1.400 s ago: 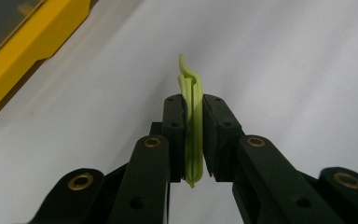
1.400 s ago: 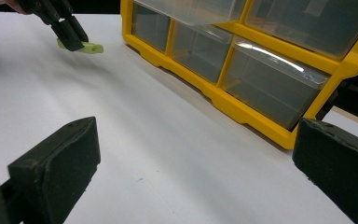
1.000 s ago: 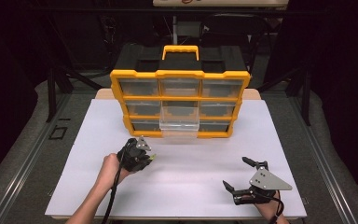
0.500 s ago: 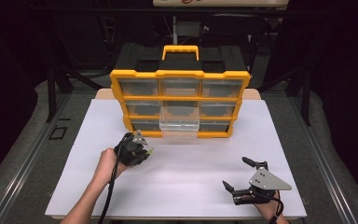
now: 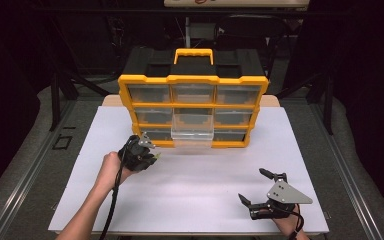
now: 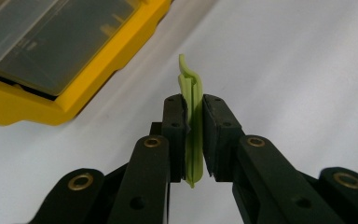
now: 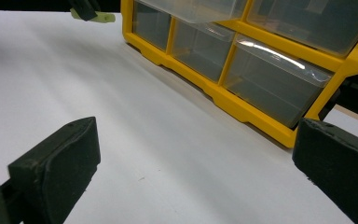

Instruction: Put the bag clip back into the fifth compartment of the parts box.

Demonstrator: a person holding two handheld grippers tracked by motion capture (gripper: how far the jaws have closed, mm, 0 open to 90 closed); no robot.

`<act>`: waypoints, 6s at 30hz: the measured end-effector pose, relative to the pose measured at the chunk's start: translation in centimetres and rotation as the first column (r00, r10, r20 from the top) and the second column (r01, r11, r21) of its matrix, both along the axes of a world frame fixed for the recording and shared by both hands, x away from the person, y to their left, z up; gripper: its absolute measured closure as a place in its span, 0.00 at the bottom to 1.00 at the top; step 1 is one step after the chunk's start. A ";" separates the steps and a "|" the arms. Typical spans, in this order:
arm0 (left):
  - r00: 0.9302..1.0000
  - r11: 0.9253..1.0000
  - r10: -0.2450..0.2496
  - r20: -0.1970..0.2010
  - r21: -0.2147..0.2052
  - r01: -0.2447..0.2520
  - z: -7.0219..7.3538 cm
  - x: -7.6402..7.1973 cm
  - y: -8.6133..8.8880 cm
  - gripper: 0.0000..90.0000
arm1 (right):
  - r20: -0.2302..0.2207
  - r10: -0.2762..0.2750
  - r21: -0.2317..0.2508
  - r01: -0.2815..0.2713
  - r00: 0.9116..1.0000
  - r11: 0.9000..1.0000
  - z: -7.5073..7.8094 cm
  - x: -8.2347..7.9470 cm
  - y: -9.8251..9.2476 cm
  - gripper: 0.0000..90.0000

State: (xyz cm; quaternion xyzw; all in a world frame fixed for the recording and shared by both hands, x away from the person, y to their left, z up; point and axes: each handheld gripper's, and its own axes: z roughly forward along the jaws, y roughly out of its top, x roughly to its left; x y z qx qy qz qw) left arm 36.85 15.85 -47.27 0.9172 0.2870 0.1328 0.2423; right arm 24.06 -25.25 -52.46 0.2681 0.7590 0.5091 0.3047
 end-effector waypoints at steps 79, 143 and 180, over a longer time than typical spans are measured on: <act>0.994 0.999 -0.031 0.103 0.023 0.029 9.1 2.8 -1.2 0.89 | -0.014 0.002 0.005 -0.002 1.000 1.000 -0.1 0.1 0.0 0.00; 0.972 0.988 -0.155 0.175 0.043 0.150 15.6 3.9 -6.9 0.89 | -0.021 0.009 0.006 -0.009 1.000 1.000 -0.1 0.2 0.0 0.00; 0.976 0.984 -0.157 0.147 -0.064 0.168 13.4 3.3 -4.8 0.17 | -0.025 0.017 0.007 -0.017 1.000 1.000 -0.1 0.1 0.0 0.00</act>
